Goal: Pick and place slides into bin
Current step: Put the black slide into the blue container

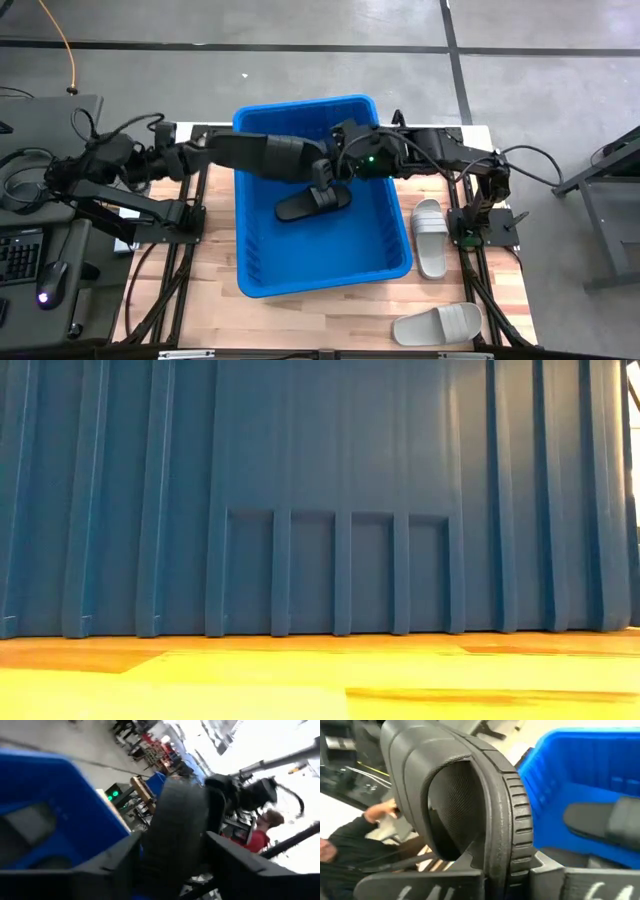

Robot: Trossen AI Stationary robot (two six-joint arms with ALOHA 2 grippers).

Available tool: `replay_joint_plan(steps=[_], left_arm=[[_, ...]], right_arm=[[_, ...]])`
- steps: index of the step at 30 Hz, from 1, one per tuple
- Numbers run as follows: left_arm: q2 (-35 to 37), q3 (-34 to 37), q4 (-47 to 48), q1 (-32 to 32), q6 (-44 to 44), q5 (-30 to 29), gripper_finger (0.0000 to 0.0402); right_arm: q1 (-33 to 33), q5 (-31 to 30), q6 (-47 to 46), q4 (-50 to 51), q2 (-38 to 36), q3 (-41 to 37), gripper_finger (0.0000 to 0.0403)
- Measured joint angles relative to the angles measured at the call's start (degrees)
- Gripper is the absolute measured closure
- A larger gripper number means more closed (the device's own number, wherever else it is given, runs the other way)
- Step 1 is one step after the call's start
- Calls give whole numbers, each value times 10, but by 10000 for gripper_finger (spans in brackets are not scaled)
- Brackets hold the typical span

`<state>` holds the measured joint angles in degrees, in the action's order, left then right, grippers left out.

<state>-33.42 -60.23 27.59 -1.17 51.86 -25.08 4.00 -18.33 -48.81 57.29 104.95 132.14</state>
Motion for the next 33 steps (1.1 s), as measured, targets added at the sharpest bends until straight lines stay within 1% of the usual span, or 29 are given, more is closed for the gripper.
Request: replay_joint_plan(steps=[2,5,7,10,14,19,22,25,29,33], left_arm=[[10,0,42,1,29,-3,147],[14,-1,83,0,39,3,92],[17,-1,99,0,40,13,65],[19,-1,111,0,41,25,41],[18,-1,113,0,39,33,32],[18,-1,113,0,35,37,31],[18,-1,113,0,35,37,30],[18,-1,113,0,35,37,30],[18,-1,113,0,35,37,30],[18,-1,113,0,37,40,30]], right_arm=[[3,-1,-10,19,0,0,385],[4,9,-30,46,0,0,385],[4,25,-50,80,0,0,386],[2,47,-77,128,0,-1,386],[-7,97,-103,173,0,-1,387],[-35,180,-115,175,1,-1,387],[-50,192,-123,183,9,0,387],[-67,233,-128,199,31,0,388],[-83,264,-109,209,73,0,388],[-100,309,-91,179,107,0,388]])
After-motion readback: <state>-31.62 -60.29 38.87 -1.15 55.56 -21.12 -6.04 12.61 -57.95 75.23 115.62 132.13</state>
